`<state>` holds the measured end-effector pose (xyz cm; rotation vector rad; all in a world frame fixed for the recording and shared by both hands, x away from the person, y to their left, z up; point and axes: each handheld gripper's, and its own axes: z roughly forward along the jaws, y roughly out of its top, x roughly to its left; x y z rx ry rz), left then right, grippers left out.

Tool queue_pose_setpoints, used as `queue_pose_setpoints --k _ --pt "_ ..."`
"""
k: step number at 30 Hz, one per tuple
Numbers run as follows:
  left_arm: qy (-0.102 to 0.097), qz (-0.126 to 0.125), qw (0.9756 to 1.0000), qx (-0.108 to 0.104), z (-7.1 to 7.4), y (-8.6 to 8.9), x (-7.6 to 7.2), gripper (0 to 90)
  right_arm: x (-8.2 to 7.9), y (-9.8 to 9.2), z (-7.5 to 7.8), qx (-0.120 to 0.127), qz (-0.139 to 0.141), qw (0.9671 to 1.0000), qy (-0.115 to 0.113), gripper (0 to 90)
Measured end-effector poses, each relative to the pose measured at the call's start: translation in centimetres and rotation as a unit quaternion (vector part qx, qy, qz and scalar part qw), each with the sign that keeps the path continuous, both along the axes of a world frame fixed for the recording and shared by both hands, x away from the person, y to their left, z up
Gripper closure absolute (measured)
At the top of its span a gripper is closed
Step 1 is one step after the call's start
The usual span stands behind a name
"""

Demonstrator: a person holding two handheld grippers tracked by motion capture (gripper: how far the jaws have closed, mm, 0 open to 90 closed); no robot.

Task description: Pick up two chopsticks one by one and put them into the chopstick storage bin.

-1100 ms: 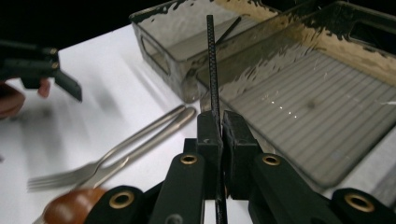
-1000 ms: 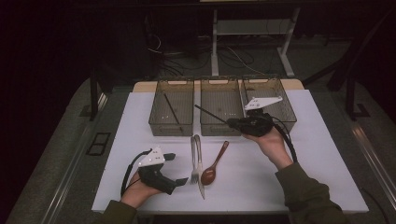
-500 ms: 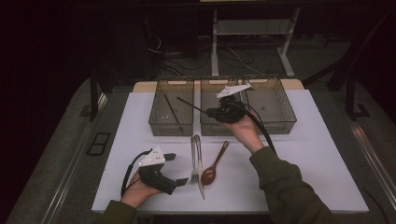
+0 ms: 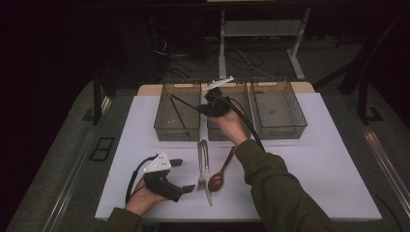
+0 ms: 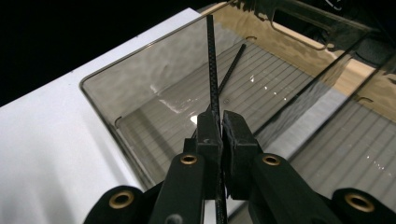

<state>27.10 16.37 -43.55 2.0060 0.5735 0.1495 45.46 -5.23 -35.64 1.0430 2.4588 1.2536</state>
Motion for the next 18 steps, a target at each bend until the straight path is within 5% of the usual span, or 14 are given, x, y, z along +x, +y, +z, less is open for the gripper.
queue_pose_setpoints --k 18 --pt "0.000 -0.008 1.0000 -0.006 0.1 -0.1 0.0 0.0 3.6 5.2 -2.4 -0.037 -0.024 0.9984 0.034 85.0"
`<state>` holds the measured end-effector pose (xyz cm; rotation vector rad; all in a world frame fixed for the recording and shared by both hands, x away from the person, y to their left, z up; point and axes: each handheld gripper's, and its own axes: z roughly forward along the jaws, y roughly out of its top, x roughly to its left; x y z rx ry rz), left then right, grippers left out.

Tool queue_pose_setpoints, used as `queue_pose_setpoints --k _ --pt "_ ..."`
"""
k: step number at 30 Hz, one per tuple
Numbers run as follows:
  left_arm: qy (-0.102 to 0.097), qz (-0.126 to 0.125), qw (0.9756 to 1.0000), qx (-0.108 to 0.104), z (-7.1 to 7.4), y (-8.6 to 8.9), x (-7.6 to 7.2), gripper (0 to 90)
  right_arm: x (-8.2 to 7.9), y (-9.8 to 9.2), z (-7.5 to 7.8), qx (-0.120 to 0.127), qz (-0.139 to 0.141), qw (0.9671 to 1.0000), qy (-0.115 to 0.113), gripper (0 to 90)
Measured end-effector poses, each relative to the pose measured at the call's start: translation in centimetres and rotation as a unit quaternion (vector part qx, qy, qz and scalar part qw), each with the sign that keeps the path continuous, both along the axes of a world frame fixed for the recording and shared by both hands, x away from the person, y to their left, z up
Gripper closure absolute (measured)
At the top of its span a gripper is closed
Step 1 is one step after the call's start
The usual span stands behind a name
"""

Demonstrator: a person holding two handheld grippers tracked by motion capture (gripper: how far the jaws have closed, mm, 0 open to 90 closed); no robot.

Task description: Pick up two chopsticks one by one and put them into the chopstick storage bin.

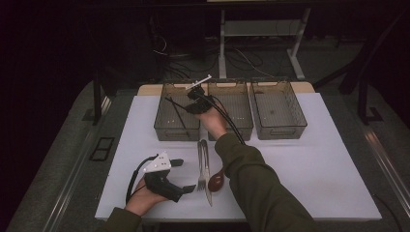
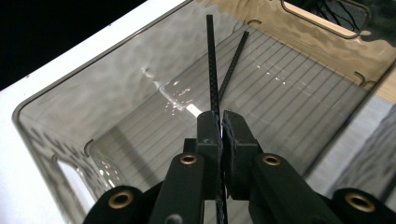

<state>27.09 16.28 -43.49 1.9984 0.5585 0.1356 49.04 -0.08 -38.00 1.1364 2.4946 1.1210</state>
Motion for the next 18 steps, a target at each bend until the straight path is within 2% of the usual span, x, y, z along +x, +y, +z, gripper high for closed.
queue_pose_setpoints --k 6,12,18 --pt "0.000 -0.002 1.0000 0.000 0.0 0.0 0.0 0.0 0.5 0.6 -0.4 -0.004 -0.003 1.0000 0.002 83.7" --pt "0.000 -0.001 1.0000 -0.001 0.0 0.0 0.0 0.0 0.2 0.4 0.1 0.011 0.004 0.9999 -0.002 71.9" --pt "0.000 -0.001 1.0000 -0.001 0.0 0.0 0.0 0.0 -0.3 0.1 0.8 0.029 0.031 0.9991 -0.009 62.1"
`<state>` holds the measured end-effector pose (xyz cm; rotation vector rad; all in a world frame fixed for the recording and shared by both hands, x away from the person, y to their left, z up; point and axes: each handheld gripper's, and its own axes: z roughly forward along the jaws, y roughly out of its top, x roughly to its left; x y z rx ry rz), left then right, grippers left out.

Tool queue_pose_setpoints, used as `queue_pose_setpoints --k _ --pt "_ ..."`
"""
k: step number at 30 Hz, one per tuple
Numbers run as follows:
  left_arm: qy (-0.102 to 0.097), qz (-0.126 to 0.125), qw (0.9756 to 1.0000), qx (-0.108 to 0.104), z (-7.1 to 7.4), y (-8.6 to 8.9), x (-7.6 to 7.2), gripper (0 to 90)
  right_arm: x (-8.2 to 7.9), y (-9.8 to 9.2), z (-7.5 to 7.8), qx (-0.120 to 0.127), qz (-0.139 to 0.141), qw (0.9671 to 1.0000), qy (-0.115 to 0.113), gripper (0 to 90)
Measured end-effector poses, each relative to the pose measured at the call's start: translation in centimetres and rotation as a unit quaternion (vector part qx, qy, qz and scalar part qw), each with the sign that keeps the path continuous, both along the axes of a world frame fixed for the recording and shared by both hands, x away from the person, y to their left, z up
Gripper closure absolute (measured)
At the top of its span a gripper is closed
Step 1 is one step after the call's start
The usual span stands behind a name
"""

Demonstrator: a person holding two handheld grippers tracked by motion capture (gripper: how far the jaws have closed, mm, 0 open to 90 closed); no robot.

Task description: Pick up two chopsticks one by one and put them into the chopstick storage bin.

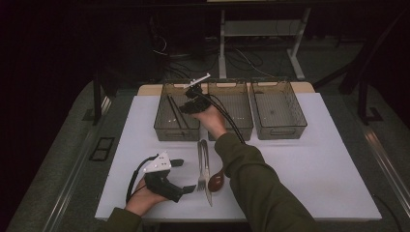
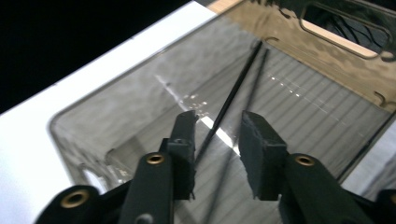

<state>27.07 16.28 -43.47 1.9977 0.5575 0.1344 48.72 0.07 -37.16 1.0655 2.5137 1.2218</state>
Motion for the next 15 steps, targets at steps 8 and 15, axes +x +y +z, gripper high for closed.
queue_pose_setpoints --k 8,15 --pt "-0.002 0.001 1.0000 0.001 0.0 0.0 0.0 0.0 -1.2 -1.5 0.8 0.033 0.018 0.9992 -0.015 50.2" --pt "-0.001 0.002 1.0000 0.003 -0.1 0.0 0.1 0.0 -2.4 -3.7 1.3 0.053 0.036 0.9976 -0.026 45.8"
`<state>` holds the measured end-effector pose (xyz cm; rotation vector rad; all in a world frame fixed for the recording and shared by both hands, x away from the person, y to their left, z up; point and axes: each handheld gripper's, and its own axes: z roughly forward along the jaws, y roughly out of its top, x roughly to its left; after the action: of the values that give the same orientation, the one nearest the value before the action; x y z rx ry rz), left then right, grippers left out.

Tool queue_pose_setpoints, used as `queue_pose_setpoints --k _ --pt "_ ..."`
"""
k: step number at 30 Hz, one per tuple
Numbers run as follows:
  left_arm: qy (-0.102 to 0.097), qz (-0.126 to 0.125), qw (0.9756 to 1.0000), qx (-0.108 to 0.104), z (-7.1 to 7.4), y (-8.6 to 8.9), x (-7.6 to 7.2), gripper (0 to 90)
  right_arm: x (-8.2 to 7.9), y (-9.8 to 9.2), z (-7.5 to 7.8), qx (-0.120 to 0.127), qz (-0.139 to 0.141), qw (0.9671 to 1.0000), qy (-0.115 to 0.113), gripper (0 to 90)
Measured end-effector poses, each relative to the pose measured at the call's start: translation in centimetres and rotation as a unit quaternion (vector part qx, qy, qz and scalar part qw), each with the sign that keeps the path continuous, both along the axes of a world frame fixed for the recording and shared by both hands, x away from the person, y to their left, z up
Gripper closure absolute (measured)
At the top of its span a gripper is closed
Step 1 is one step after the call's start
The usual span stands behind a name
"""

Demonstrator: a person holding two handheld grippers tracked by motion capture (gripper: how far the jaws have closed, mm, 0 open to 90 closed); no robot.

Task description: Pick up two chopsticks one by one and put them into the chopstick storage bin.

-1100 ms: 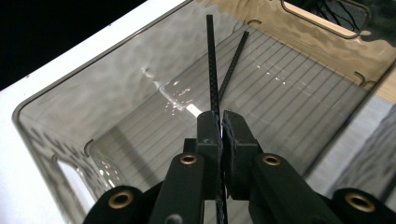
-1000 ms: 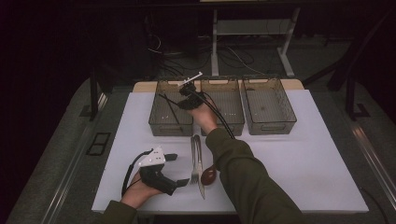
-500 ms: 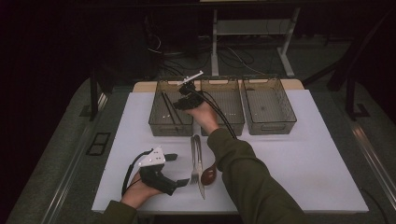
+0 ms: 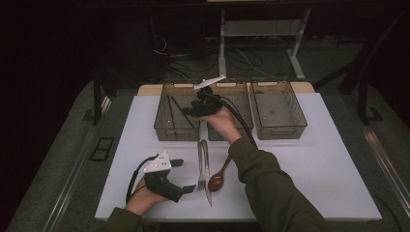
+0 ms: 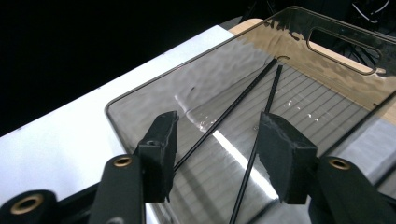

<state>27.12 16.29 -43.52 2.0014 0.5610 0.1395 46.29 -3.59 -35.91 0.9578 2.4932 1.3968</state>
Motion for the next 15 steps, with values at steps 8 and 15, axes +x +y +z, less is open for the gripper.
queue_pose_setpoints --k 8,15 --pt "0.001 0.001 1.0000 0.002 0.0 0.0 0.0 0.0 -1.6 -2.4 0.5 0.008 0.014 0.9997 -0.020 40.7" --pt "0.001 0.002 1.0000 0.004 -0.1 0.0 0.0 0.0 -3.2 -4.8 0.6 0.024 0.023 0.9991 -0.024 39.1"
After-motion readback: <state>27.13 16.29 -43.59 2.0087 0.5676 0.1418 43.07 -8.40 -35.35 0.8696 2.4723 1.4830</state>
